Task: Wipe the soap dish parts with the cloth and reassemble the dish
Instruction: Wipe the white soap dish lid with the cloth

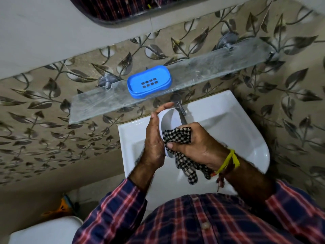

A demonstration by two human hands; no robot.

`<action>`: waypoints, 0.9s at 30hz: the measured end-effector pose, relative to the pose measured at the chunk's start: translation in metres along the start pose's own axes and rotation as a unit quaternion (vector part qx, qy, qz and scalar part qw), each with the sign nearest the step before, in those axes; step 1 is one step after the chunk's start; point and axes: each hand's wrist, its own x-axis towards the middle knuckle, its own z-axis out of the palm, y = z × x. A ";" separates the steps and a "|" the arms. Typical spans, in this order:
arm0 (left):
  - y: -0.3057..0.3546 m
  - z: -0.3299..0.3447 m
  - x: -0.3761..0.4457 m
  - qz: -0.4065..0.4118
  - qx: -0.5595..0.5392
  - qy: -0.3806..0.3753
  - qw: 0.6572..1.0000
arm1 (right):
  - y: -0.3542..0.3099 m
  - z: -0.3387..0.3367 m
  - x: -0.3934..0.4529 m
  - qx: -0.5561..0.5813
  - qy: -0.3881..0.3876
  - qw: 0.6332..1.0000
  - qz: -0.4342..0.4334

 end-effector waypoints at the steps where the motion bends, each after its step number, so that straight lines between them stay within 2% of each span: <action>1: 0.001 -0.001 0.001 0.001 -0.005 0.003 1.000 | 0.001 -0.001 0.000 -0.031 -0.016 0.999 0.004; 3: 0.002 -0.001 0.004 0.011 0.000 0.002 1.000 | 0.005 0.003 0.000 -0.061 -0.009 0.998 0.017; 5: 0.003 0.000 0.003 0.011 0.013 0.000 1.000 | 0.007 0.008 0.001 -0.043 0.006 0.999 0.013; 9: 0.007 -0.004 0.004 0.009 0.022 0.000 1.000 | 0.008 0.002 -0.001 -0.076 -0.038 0.996 0.012; 13: 0.008 -0.002 0.002 0.007 0.026 0.008 1.000 | 0.010 0.011 0.000 -0.154 0.006 0.987 -0.037; 15: 0.009 -0.003 0.002 0.004 0.033 0.002 0.999 | 0.013 0.011 0.001 -0.162 -0.022 0.984 -0.072; 18: 0.012 -0.006 0.005 -0.022 0.021 0.026 0.999 | 0.021 0.006 -0.001 -0.261 -0.063 0.955 -0.131; 22: 0.014 -0.005 0.008 -0.068 -0.006 0.039 0.997 | 0.027 0.009 -0.006 -0.344 -0.007 0.916 -0.205; 23: 0.016 -0.006 0.009 -0.087 -0.009 0.041 0.995 | 0.028 0.009 -0.006 -0.338 0.007 0.918 -0.205; 25: 0.019 -0.008 0.007 -0.106 0.008 0.057 0.993 | 0.027 0.008 -0.005 -0.273 0.029 0.946 -0.171; 27: 0.014 -0.013 -0.001 -0.048 0.056 0.064 0.995 | 0.022 0.005 -0.002 -0.156 0.057 0.981 -0.100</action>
